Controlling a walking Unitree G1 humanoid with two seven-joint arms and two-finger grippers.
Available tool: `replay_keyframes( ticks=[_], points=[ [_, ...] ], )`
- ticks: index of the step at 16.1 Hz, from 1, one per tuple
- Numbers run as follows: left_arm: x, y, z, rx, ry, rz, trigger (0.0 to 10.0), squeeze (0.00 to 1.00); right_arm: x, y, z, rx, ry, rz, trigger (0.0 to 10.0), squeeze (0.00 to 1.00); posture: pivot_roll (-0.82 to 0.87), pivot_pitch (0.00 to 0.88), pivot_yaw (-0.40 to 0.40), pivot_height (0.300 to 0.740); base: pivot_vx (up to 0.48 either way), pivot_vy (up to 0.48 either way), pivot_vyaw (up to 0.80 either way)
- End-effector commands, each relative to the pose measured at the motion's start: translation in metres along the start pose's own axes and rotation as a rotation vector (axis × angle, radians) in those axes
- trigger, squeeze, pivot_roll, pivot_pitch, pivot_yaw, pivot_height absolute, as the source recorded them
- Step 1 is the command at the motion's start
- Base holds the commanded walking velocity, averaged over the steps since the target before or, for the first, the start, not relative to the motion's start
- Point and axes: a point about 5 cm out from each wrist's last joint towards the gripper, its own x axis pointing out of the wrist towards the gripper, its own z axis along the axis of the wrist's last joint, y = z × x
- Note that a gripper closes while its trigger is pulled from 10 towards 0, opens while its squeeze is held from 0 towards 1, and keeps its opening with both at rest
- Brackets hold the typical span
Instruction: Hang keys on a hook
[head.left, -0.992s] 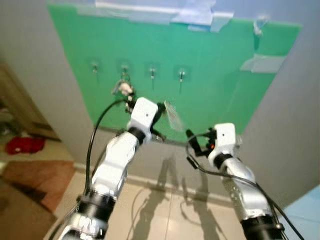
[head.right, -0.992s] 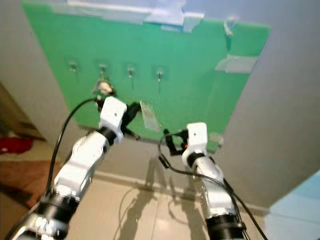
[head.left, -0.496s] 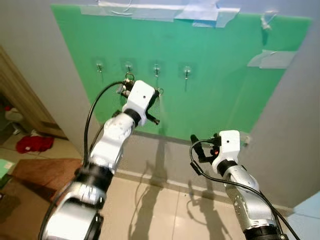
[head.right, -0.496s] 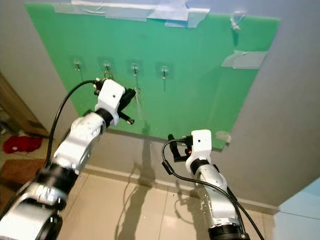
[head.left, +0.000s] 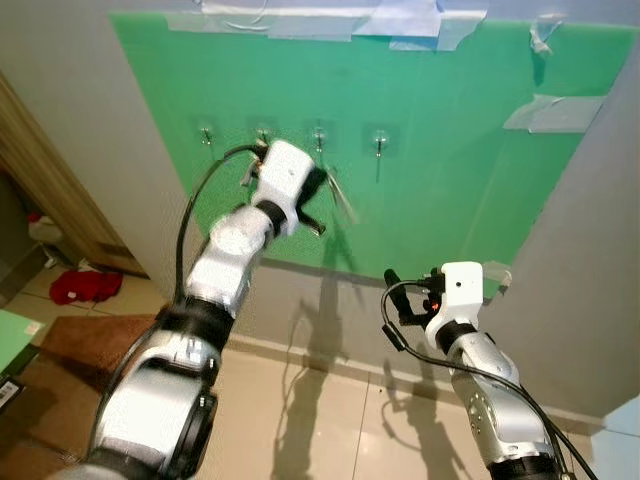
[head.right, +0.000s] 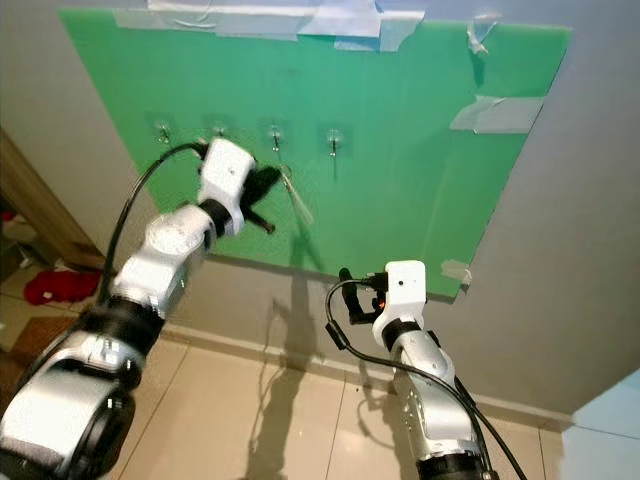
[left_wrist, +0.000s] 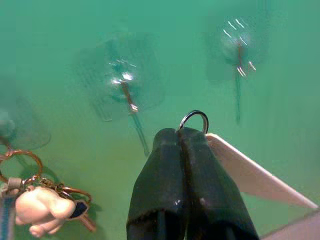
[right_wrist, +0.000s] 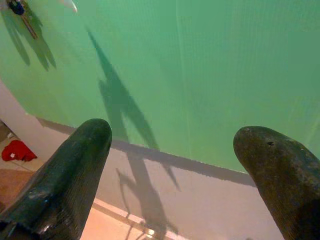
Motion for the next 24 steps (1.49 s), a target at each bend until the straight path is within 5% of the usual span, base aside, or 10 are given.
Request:
replay_keyframes(
  ticks=[1, 3, 5, 10, 16, 24],
  points=[
    [0.001, 0.009, 0.003, -0.076, 0.0, 0.019, 0.0, 0.0, 0.0, 0.001, 0.003, 0.004, -0.01, -0.002, 10.0, 0.0, -0.11, 0.0, 0.133, 0.74, 0.0, 0.0, 0.0],
    [0.003, 0.014, 0.003, -0.178, -0.004, 0.036, 0.0, 0.0, 0.0, 0.002, 0.003, 0.004, -0.01, -0.002, 10.0, 0.0, -0.11, 0.0, 0.133, 0.74, 0.0, 0.0, 0.0],
    [0.005, 0.023, 0.0, -0.365, -0.003, 0.057, 0.0, 0.0, 0.0, 0.001, 0.004, 0.003, -0.011, -0.004, 10.0, 0.0, -0.12, 0.0, 0.135, 0.74, 0.0, 0.0, 0.0],
    [0.007, 0.025, -0.005, -0.523, -0.004, 0.065, 0.0, 0.0, -0.001, 0.001, 0.003, 0.005, -0.011, -0.012, 10.0, 0.0, -0.12, 0.0, 0.146, 0.74, 0.0, 0.0, 0.0],
    [0.014, 0.019, 0.005, -0.427, -0.018, 0.022, 0.0, 0.0, -0.002, 0.001, 0.003, 0.007, -0.013, -0.02, 10.0, 0.0, -0.13, 0.0, 0.15, 0.74, 0.0, 0.0, 0.0],
    [0.014, 0.03, 0.007, -0.41, 0.003, 0.1, 0.0, 0.0, -0.008, 0.001, 0.0, 0.012, -0.008, -0.031, 10.0, 0.0, -0.14, 0.0, 0.162, 0.74, 0.0, 0.0, 0.0]
  ],
)
